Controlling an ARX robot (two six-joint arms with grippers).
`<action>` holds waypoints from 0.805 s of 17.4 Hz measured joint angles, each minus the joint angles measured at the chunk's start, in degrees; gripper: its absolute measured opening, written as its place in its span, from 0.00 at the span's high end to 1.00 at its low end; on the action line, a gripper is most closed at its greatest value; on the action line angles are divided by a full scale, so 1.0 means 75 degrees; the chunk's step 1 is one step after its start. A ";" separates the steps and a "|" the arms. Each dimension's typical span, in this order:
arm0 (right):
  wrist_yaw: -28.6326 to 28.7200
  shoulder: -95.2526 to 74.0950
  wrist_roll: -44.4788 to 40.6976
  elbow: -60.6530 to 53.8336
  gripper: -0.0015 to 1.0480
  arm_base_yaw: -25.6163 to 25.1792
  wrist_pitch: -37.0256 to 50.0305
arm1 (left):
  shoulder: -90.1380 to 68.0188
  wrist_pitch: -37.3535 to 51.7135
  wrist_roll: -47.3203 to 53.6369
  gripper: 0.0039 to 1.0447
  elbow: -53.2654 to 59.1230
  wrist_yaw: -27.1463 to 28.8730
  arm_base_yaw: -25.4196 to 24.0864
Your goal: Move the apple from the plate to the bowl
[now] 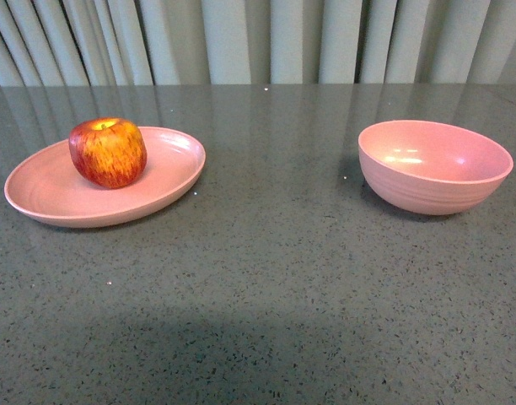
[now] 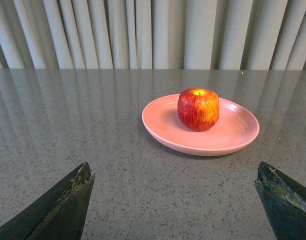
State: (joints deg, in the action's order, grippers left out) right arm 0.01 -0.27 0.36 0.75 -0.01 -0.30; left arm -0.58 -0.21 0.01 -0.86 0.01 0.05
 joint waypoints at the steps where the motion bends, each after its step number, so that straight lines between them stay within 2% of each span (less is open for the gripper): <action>1: -0.0003 0.0000 0.0000 0.0000 0.06 0.0000 0.0000 | 0.0000 0.0000 0.0000 0.06 0.0000 0.0000 0.0000; 14: 0.0000 0.0000 -0.0003 0.0000 0.06 0.0000 0.0000 | 0.0000 0.0000 0.0000 0.06 0.0000 0.0000 0.0000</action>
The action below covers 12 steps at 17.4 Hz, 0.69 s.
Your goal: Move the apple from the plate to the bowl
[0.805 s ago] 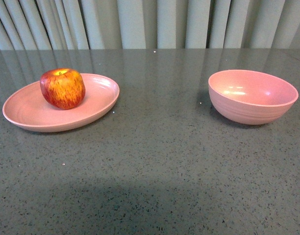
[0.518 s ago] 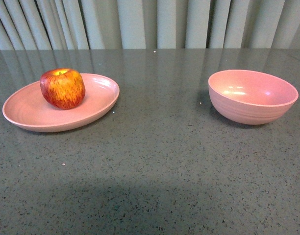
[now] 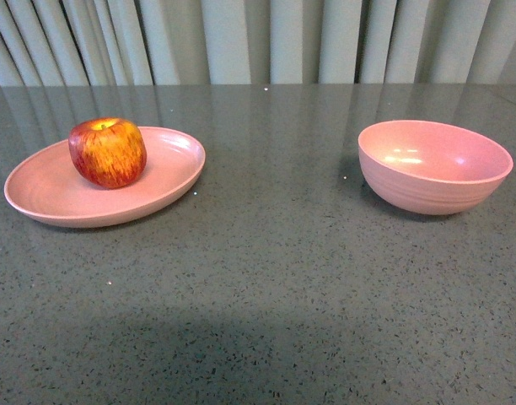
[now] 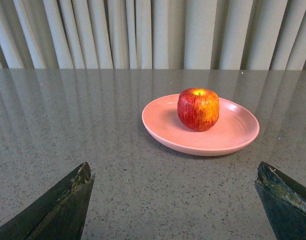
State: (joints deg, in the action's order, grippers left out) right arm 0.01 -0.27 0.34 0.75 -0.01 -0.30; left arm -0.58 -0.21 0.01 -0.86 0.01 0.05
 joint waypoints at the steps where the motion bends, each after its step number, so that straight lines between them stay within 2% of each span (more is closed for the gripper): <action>1: -0.0003 0.0000 0.0003 0.0000 0.06 0.0000 0.0000 | 0.0000 0.0003 0.0000 0.06 0.0000 0.0000 0.0000; 12: -0.0003 0.0000 0.0003 0.0000 0.06 0.0000 0.0000 | 0.0000 0.0000 0.0000 0.06 0.0000 0.0000 0.0000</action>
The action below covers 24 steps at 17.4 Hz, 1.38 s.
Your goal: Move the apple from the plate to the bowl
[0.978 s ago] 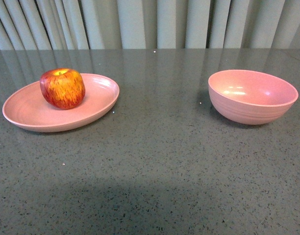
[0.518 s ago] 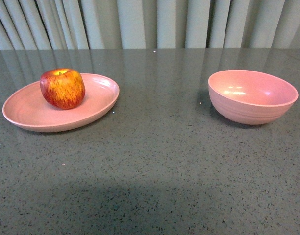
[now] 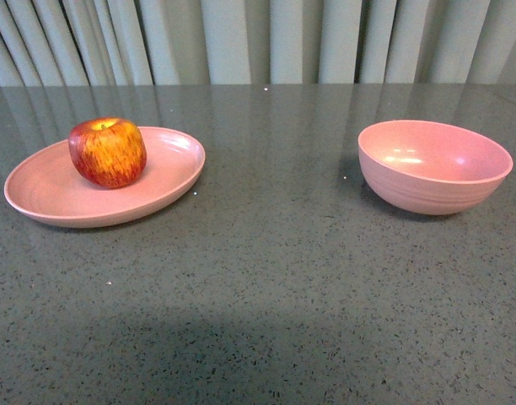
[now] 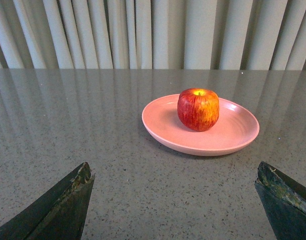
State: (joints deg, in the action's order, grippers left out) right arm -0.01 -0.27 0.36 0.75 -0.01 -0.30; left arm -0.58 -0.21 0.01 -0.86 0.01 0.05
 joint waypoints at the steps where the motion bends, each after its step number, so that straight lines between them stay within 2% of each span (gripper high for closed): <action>1: 0.0000 0.0000 0.0000 0.0000 0.06 0.0000 0.0000 | 0.0000 0.0000 0.0000 0.06 0.0003 0.0000 0.0000; 4: 0.0000 0.0000 -0.0003 0.0000 0.06 0.0000 0.0000 | 0.0000 0.0003 0.0000 0.06 0.0000 0.0000 0.0000; 6: -0.0146 -0.0816 0.0093 0.0530 0.06 0.0207 -0.1472 | 0.0000 0.0003 0.0000 0.06 0.0000 0.0000 0.0000; 7: -0.0318 -0.1364 0.0099 0.0772 0.06 0.0460 -0.1559 | 0.0000 0.0003 0.0003 0.06 0.0003 -0.0003 0.0000; 9: -0.0545 -0.1915 0.0090 0.1323 0.06 0.0720 -0.0845 | 0.0000 0.0000 0.0000 0.06 0.0000 0.0000 0.0000; 13: -0.0734 -0.4765 -0.0067 0.3179 0.06 0.0956 0.1294 | 0.0000 0.0003 0.0000 0.06 0.0000 0.0000 0.0000; 14: -0.0772 -0.5744 -0.0152 0.3891 0.06 0.1000 0.1746 | 0.0000 0.0003 0.0000 0.06 0.0003 0.0003 0.0000; 15: -0.0737 -0.7082 -0.0172 0.5007 0.06 0.1008 0.1731 | 0.0000 0.0003 0.0000 0.06 0.0003 0.0003 0.0000; 20: -0.0490 -1.0780 -0.0023 0.7764 0.06 0.0950 0.0122 | 0.0000 0.0003 0.0000 0.06 0.0003 0.0000 0.0000; 24: -0.0828 -1.2409 0.0009 0.8463 0.06 0.0892 -0.0504 | 0.0000 0.0003 0.0000 0.06 0.0003 0.0000 0.0000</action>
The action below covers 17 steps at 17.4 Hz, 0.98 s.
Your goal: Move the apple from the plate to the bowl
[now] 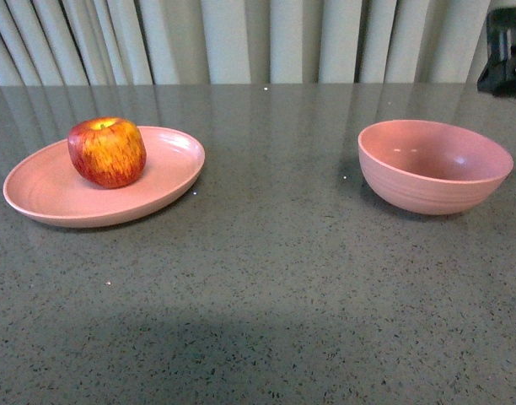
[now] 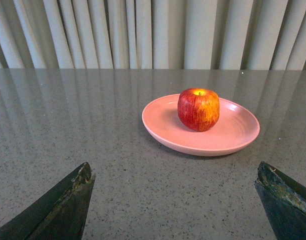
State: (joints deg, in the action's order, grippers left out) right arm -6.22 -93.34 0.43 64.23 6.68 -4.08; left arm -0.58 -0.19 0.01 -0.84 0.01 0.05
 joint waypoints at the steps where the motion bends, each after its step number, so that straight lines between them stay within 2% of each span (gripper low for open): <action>1: 0.0000 -0.0216 0.0020 0.0038 0.06 0.0000 -0.0070 | 0.0000 -0.0003 0.0000 0.06 0.0000 0.0003 0.0000; 13: 0.0143 -0.0793 0.0373 0.0047 0.06 -0.0029 -0.0294 | 0.0000 -0.0003 0.0000 0.06 -0.0003 0.0003 0.0000; 14: 0.0143 -0.0793 0.0373 0.0047 0.24 0.0009 -0.0356 | 0.0000 0.0000 0.0000 0.06 -0.0003 0.0000 0.0000; 15: 0.0213 -0.0796 0.0399 0.0047 0.52 0.0000 -0.0434 | 0.0000 0.0000 0.0000 0.06 -0.0003 0.0000 0.0000; 17: 0.0265 -0.0796 0.0402 0.0047 0.71 0.0000 -0.0478 | 0.0000 -0.0003 0.0000 0.06 -0.0003 0.0000 0.0000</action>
State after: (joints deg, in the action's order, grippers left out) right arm -4.23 -99.31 3.44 64.58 6.68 -7.66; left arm -0.58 -0.21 0.01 -0.86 0.01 0.05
